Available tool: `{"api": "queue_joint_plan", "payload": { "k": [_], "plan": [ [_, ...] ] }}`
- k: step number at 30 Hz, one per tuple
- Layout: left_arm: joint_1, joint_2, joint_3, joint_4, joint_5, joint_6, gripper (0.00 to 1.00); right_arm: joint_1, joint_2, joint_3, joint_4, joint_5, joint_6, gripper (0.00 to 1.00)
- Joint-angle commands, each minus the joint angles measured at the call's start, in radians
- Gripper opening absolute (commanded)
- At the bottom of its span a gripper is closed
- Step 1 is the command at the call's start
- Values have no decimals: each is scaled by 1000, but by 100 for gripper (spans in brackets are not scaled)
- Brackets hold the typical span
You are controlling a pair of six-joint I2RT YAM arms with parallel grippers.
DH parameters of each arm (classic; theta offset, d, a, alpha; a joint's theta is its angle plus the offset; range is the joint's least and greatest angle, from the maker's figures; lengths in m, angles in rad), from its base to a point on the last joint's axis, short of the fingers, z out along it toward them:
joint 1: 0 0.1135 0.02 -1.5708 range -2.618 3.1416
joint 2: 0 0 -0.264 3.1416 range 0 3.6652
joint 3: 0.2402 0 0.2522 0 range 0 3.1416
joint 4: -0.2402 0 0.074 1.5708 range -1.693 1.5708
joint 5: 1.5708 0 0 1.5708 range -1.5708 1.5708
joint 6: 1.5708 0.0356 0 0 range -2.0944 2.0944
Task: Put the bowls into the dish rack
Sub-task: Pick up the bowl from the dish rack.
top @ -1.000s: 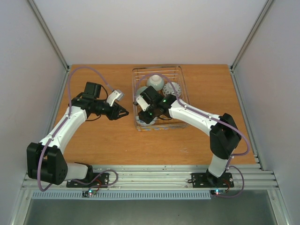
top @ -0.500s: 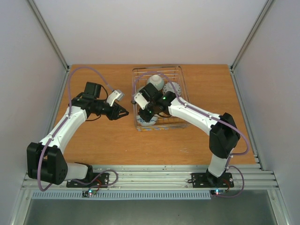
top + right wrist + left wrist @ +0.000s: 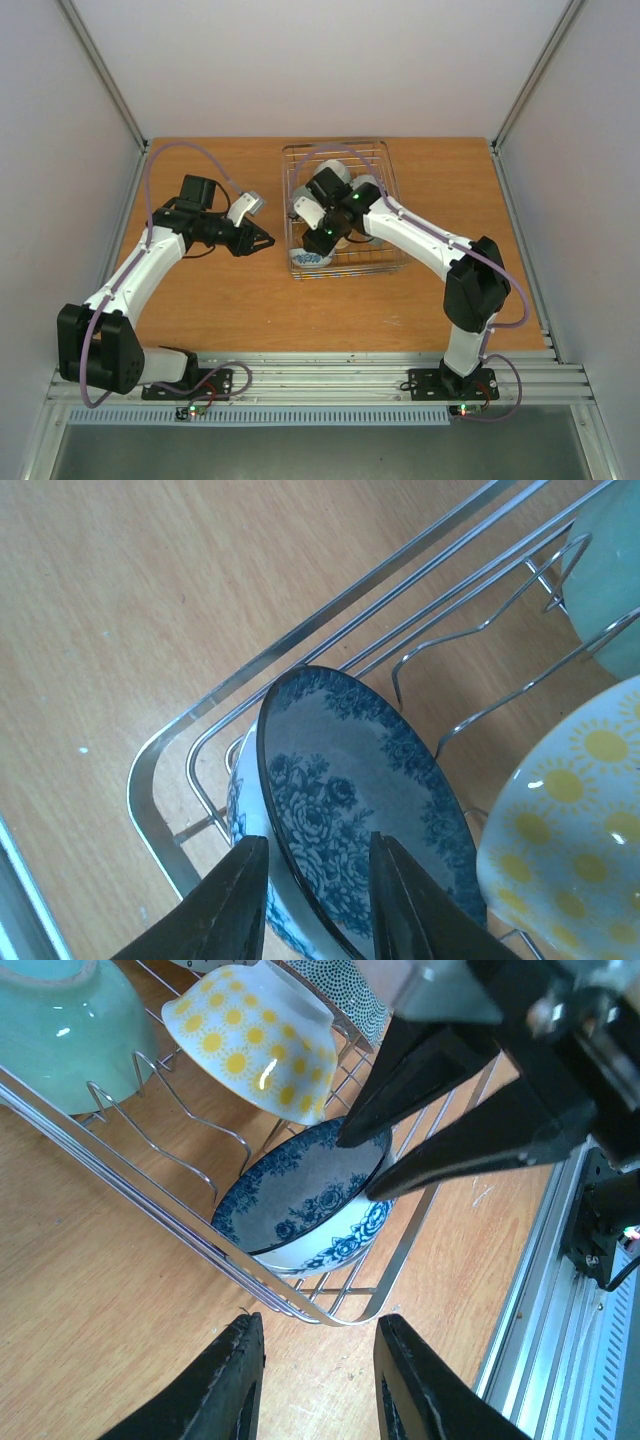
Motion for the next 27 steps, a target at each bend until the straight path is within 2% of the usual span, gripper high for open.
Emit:
{"api": "queue_joint_plan", "payload": {
  "k": [1,11,21,27],
  "plan": [
    [8,-5,-3,18,5,13,32,-50,35,75,-107,-130,-77,29],
    [8,-5,2,14,-10,11,32,-128,143,232,-276,-304,-196,22],
    [8,-1,1,15,-10,11,32,-131,116,194,-271,-390,-211,35],
    [8,-8,0,14,-10,13,32,-130,126,199,-284,-390,-211,34]
  ]
}}
